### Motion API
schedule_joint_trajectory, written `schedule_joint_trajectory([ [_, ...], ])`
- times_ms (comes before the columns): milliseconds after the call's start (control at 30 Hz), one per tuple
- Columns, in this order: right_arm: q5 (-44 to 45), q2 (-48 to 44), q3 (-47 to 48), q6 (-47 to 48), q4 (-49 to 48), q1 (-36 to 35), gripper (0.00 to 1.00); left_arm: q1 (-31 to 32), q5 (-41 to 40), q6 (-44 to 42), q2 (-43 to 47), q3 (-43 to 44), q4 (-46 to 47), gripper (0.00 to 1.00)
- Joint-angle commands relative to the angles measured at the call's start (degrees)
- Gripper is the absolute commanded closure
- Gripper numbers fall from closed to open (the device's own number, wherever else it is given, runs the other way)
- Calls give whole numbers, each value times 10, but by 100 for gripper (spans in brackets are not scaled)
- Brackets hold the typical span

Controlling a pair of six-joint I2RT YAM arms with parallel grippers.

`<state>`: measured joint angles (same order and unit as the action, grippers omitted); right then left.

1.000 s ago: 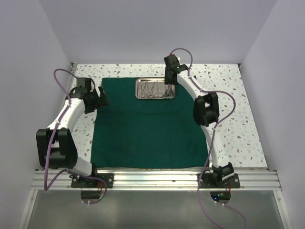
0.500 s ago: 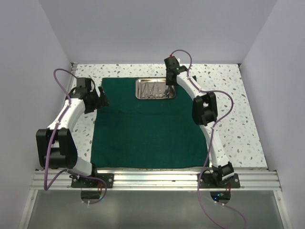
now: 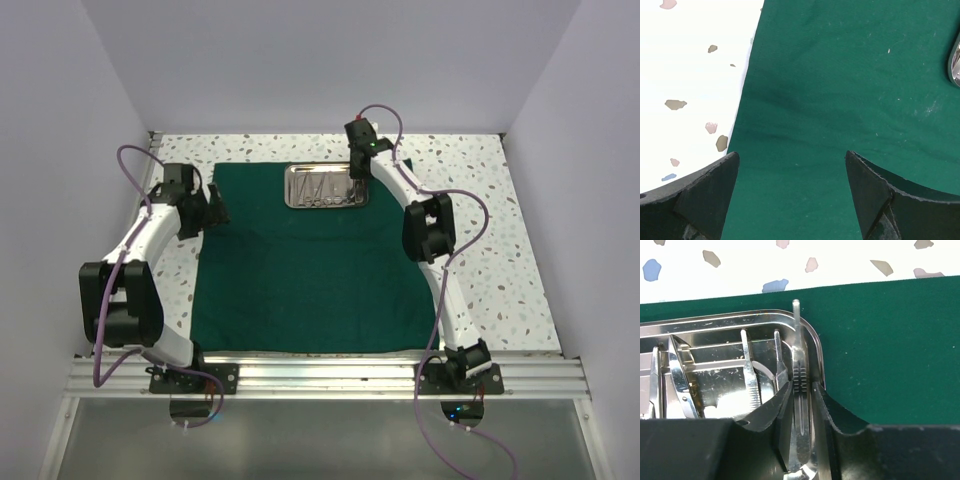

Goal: Open and lay out the surgical kit
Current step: Pick up the medical item from the container, then place the medical item in the surgical kit.

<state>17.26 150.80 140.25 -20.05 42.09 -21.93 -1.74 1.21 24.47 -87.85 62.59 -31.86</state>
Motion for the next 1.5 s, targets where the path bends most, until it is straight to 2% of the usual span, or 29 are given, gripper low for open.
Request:
schedule_joint_trajectory([
  [0,4,24,20,5,20,2,78,1,-2,-6,-6,25,9,9],
  [133,8,42,41,8,48,2,87,1,1,-8,-11,29,11,9],
  [233,13,42,43,13,56,2,100,1,3,-10,-15,32,10,9],
  [467,11,16,54,16,27,2,100,1,9,-10,-23,37,11,9],
  [667,0,-52,42,12,-24,2,100,2,19,-8,-27,40,13,9],
  [933,-14,-154,-18,-6,-14,2,100,1,22,-7,-25,39,15,10],
  [1033,-32,-219,-85,-20,-2,0,100,2,22,-7,-26,41,16,10],
  [1133,-47,-283,-209,-24,-4,-4,100,1,23,-5,-34,50,16,9],
  [1167,-50,-328,-288,-22,-9,-7,100,1,24,-2,-42,59,16,9],
  [1233,-43,-385,-378,-17,-22,-16,100,2,28,1,-53,71,11,9],
  [1267,-42,-445,-474,-17,-41,-20,100,1,29,2,-64,79,8,9],
  [1367,-48,-530,-639,-38,-69,-31,100,2,35,10,-80,101,7,9],
  [1467,-55,-622,-749,-67,-75,-38,100,4,37,17,-101,119,0,9],
])
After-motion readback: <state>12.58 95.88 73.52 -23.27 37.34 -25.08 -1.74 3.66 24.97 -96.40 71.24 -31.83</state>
